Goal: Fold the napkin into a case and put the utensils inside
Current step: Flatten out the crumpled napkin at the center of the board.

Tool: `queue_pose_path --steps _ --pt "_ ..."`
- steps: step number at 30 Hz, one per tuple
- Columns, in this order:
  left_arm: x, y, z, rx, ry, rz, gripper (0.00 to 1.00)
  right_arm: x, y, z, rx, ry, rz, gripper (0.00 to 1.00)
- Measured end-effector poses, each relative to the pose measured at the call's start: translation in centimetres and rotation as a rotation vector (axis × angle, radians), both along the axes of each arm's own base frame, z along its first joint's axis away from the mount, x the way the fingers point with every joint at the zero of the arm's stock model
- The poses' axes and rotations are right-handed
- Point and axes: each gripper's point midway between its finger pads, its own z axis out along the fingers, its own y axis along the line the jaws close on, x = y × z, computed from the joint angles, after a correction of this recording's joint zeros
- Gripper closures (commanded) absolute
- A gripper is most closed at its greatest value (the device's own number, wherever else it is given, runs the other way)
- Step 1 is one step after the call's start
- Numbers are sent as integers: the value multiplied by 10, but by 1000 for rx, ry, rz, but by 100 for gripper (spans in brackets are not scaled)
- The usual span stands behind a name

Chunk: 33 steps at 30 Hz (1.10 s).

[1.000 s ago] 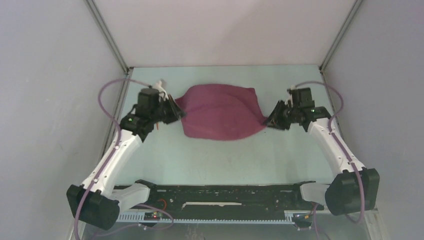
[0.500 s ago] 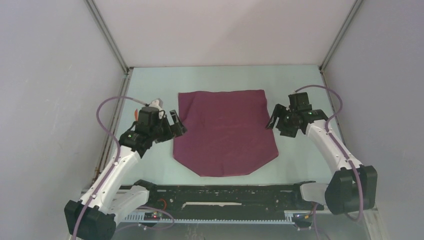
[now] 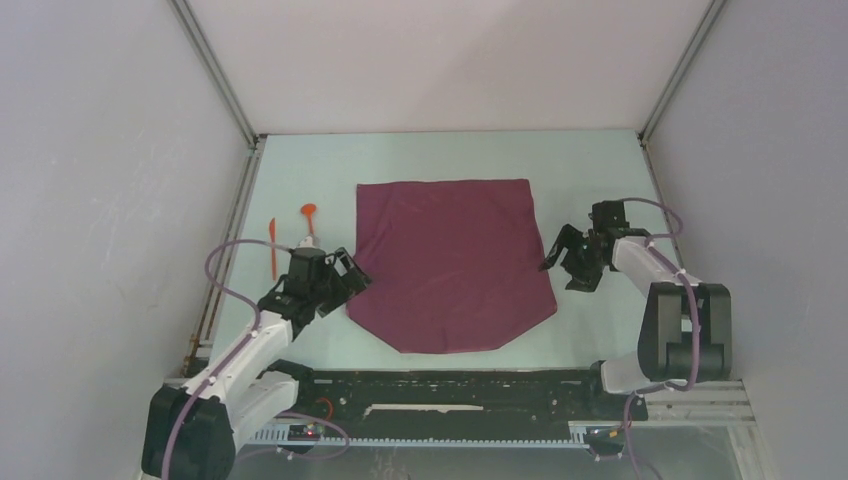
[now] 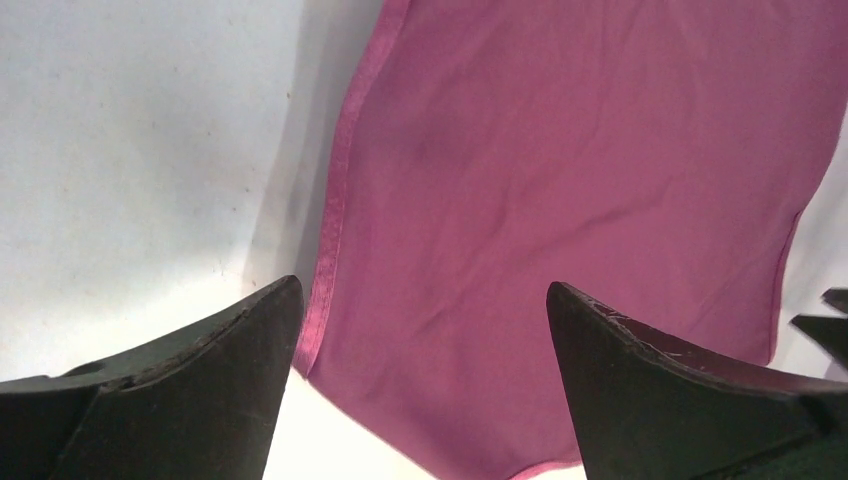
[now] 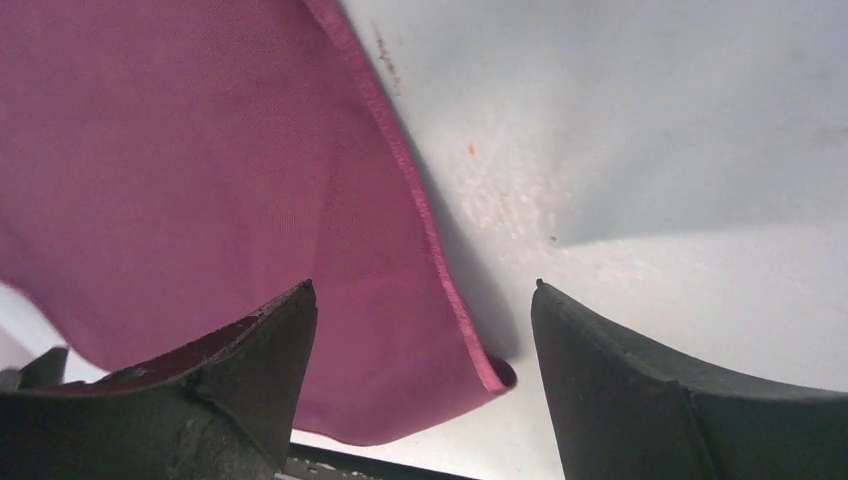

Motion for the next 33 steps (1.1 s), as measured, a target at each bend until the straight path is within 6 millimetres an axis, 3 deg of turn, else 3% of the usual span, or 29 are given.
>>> queue_pose_path --steps 7,11,15,17,20,24,27,29,33 --pt "6 2 -25 -32 17 50 0 -7 15 -13 161 -7 13 16" --pt "9 -9 -21 -94 -7 28 6 -13 23 -15 219 -4 29 20" --pt "-2 -22 -18 -184 1 -5 8 -28 38 -12 307 -5 47 20" --pt "-8 -30 -5 -253 -26 -26 8 -39 45 -4 348 -11 51 21" --pt "-12 -44 30 -358 -108 -74 8 -46 53 24 398 -77 61 20" --pt "-17 -59 80 -466 -182 -147 8 -51 62 62 465 -183 85 25" --pt "-22 -66 114 -534 -224 -184 7 -58 68 77 544 -169 63 31" --pt "-26 -67 134 -568 -254 -190 5 -59 66 83 583 -153 14 35" --pt "-30 -65 164 -588 -312 -185 7 -54 45 94 575 -179 -130 34"
